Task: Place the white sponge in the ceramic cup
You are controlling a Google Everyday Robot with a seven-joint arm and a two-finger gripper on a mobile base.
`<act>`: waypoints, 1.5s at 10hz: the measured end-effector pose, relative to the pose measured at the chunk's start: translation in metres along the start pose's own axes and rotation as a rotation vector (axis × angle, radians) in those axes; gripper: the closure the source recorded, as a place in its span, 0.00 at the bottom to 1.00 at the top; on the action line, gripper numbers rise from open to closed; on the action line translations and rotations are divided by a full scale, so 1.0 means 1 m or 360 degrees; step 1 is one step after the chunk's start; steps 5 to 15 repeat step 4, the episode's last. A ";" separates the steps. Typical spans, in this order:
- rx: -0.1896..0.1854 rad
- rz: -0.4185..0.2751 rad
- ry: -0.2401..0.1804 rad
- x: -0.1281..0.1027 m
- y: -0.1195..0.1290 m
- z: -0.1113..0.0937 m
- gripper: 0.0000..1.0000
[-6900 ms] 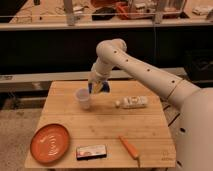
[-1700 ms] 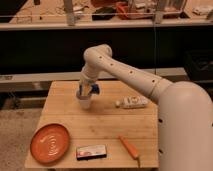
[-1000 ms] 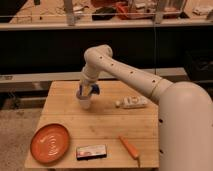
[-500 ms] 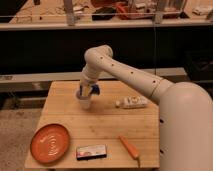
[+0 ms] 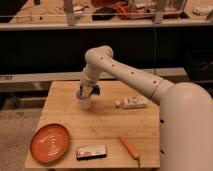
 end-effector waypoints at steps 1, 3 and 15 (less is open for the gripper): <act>0.0001 0.0002 -0.0002 0.000 0.000 0.000 0.89; 0.0002 0.0004 -0.0004 0.001 0.001 0.000 0.91; 0.0003 0.0004 -0.0005 0.001 0.001 0.000 0.94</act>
